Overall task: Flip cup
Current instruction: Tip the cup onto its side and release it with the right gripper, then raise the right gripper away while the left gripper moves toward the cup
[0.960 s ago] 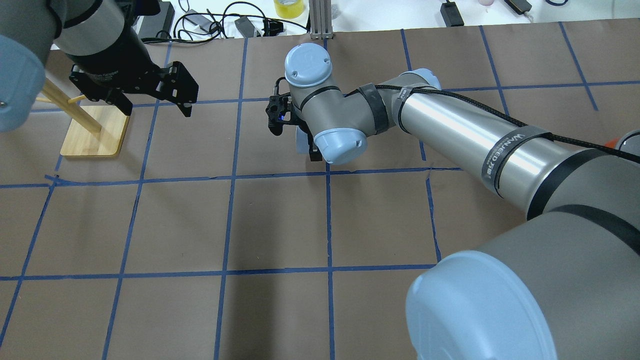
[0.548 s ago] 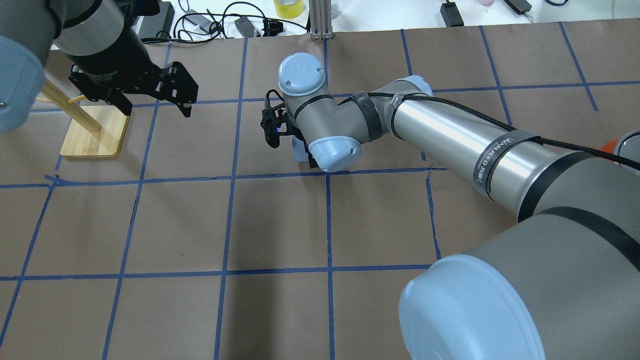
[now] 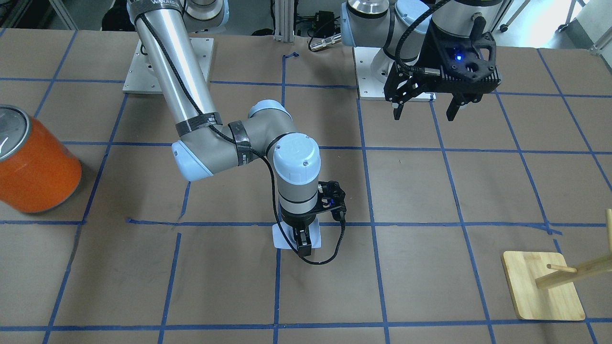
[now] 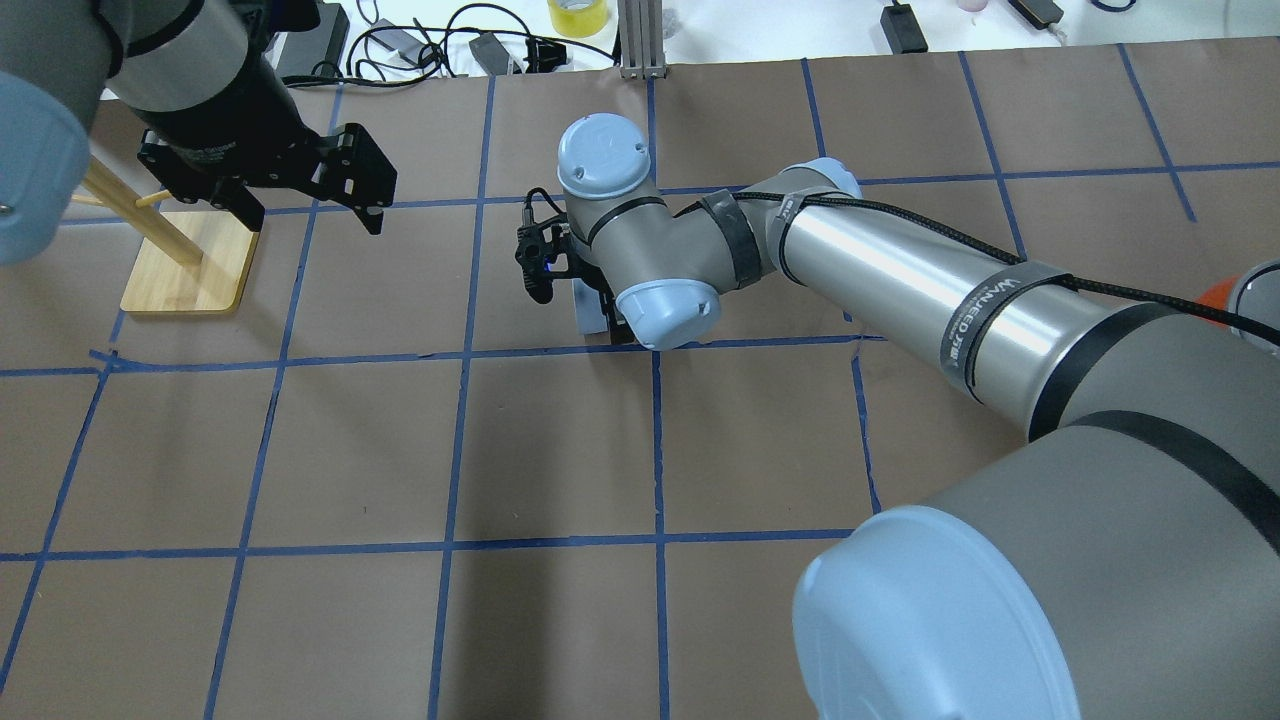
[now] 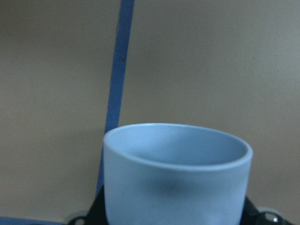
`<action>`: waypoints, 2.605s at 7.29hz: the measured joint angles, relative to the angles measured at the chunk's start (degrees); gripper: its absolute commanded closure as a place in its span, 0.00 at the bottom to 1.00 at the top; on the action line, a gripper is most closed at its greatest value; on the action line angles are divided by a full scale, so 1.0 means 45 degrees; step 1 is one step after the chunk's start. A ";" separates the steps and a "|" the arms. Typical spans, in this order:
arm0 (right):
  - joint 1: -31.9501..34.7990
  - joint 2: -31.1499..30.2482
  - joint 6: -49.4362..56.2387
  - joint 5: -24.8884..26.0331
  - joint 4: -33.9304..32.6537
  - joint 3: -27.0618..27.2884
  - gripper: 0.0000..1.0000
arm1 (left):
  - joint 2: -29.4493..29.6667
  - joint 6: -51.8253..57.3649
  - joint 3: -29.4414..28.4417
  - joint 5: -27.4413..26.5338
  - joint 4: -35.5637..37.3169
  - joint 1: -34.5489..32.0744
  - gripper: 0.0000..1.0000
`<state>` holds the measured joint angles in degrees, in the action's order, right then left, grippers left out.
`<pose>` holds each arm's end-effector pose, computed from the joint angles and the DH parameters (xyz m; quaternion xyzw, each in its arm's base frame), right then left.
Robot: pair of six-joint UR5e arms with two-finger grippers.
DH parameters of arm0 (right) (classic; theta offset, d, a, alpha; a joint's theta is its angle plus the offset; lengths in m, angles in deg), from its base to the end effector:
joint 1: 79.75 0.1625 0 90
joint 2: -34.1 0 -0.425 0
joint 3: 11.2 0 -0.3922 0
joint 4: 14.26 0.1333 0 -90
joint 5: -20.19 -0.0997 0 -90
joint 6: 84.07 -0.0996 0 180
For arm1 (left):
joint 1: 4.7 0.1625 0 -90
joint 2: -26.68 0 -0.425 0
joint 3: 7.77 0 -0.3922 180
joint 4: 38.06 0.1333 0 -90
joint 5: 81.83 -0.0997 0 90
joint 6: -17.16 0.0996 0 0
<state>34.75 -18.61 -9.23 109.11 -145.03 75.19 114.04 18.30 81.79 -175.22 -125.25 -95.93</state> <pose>0.4113 -0.5764 0.1966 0.7612 -0.6455 0.0600 0.0178 -0.1377 -0.4786 0.5195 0.0191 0.9981 -0.0514 0.0295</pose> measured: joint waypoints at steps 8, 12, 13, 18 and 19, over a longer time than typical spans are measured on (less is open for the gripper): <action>-0.0072 -0.1451 -0.0104 -0.0289 0.0870 0.0108 0.00 | -0.0014 -0.0004 -0.0015 0.0045 0.0000 0.0004 0.00; -0.1035 -0.4849 -0.2091 -0.0128 0.4805 0.0195 0.00 | 0.0161 0.0228 -0.0001 0.1575 0.0279 0.0396 0.00; -0.1549 -0.5666 -0.2667 -0.0100 0.5648 0.0196 0.00 | 0.0395 0.0227 0.0178 0.2245 0.0495 0.0646 0.00; -0.3481 -0.8264 -1.0160 0.0152 0.7320 0.0207 0.00 | 0.2936 0.0145 0.2175 0.6759 0.4273 0.1419 0.00; -0.3556 -0.8504 -1.2582 0.0173 0.7491 0.0212 0.00 | 0.3529 0.0106 0.2362 0.7814 0.4480 0.1468 0.00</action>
<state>18.75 -56.88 -65.85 109.89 -111.32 76.15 129.92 18.78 92.42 -140.05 -105.09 -89.32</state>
